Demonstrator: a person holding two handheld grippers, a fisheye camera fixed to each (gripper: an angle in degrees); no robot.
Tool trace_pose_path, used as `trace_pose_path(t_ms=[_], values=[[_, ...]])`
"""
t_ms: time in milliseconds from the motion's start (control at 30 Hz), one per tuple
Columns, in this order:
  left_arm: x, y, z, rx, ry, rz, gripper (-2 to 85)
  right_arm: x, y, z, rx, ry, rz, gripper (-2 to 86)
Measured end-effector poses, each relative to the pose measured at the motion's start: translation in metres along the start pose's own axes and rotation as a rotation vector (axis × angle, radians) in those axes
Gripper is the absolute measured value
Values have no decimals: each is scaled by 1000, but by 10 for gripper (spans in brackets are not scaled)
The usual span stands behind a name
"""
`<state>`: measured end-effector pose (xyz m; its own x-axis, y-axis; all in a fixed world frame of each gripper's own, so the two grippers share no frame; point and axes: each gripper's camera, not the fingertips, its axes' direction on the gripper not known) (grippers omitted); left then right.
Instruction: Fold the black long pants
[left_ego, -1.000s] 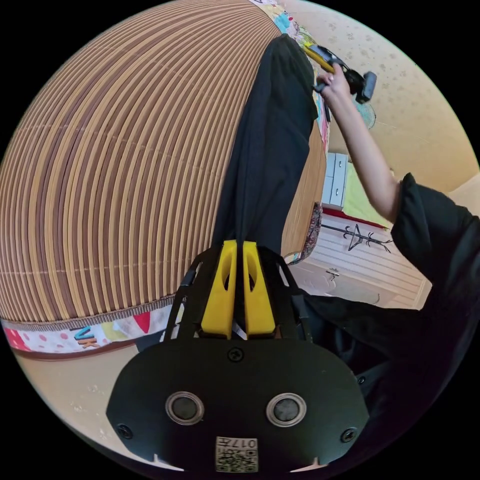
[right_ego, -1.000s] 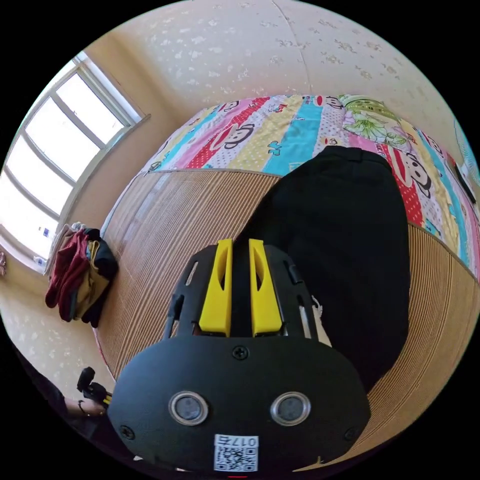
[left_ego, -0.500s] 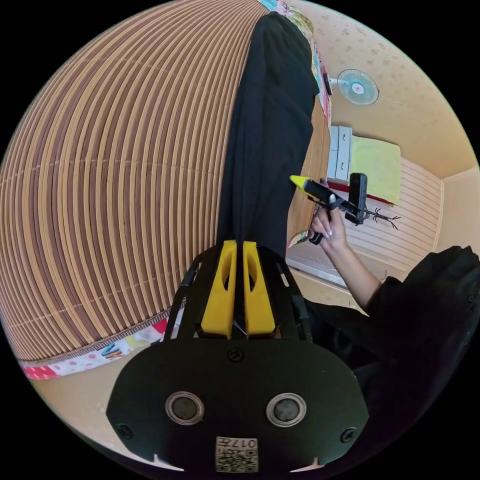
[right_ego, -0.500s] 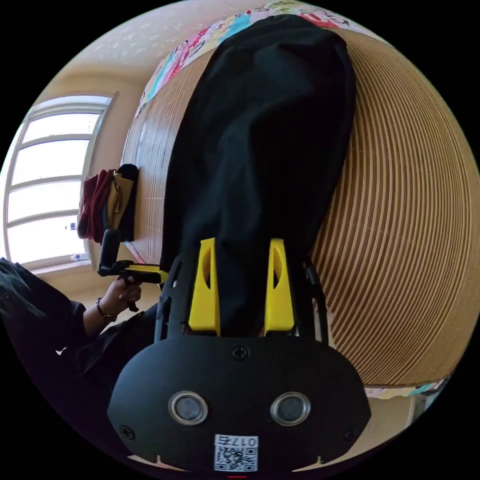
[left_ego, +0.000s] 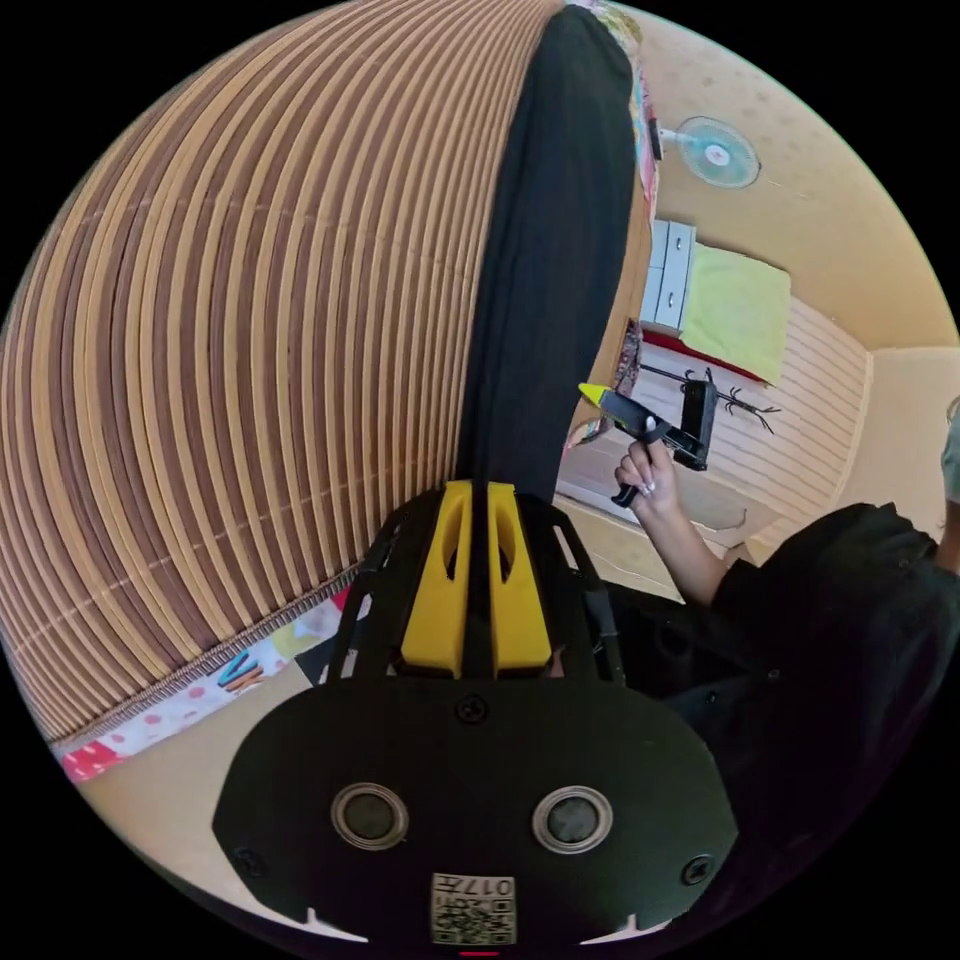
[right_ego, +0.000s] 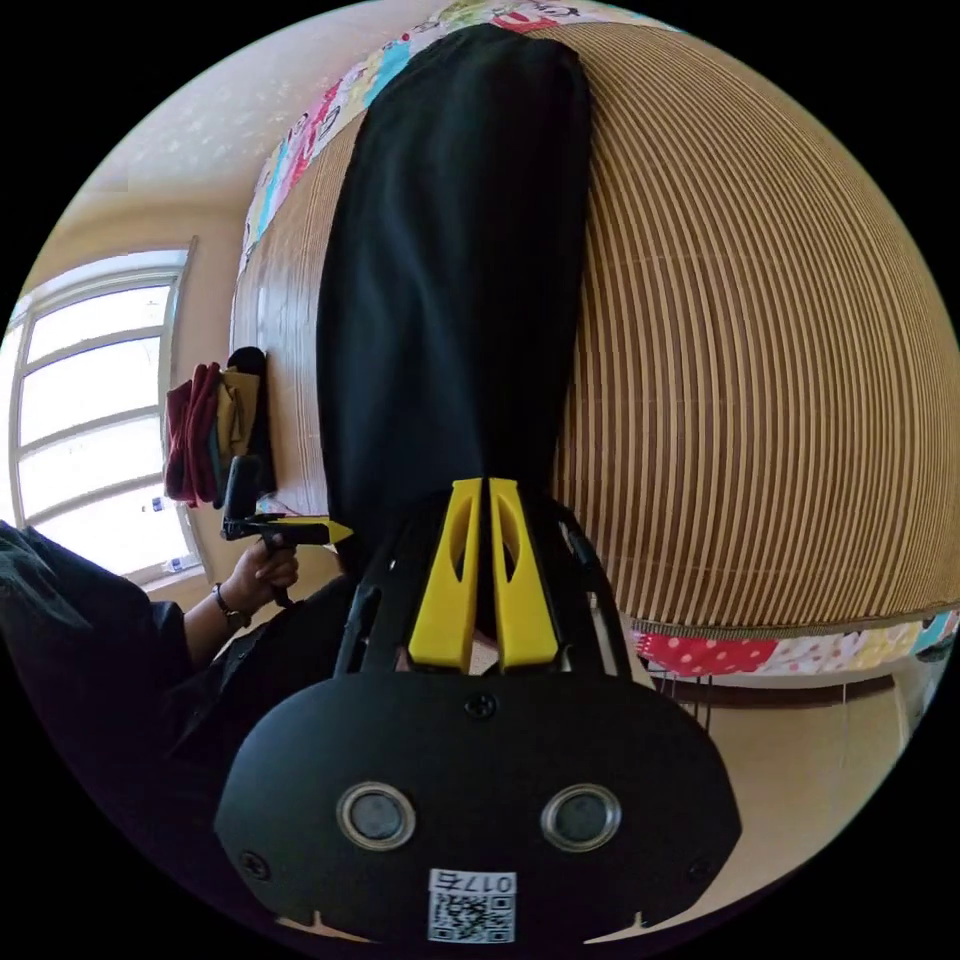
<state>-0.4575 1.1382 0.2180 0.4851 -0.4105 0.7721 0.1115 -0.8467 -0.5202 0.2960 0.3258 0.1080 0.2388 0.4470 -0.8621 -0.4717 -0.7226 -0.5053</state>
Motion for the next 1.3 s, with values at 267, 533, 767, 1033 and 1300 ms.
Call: trace_pose_path(t_ms=[267,533,767,1033,1300], values=[[11,-3,-40,116,-30,40,72,10,-71,-79,228,-82,-45,88],[29,-19,-25,84,-83,96,51,45,-221,-158,394,-224,64,84],[37,-6,-12,106,-112,70,1,60,-268,-216,455,-476,136,34],[56,-7,17,-13,-240,115,-8,-10,-286,-270,310,100,-74,28],[54,-4,13,41,-151,92,47,18,-188,-270,146,-306,-139,81]])
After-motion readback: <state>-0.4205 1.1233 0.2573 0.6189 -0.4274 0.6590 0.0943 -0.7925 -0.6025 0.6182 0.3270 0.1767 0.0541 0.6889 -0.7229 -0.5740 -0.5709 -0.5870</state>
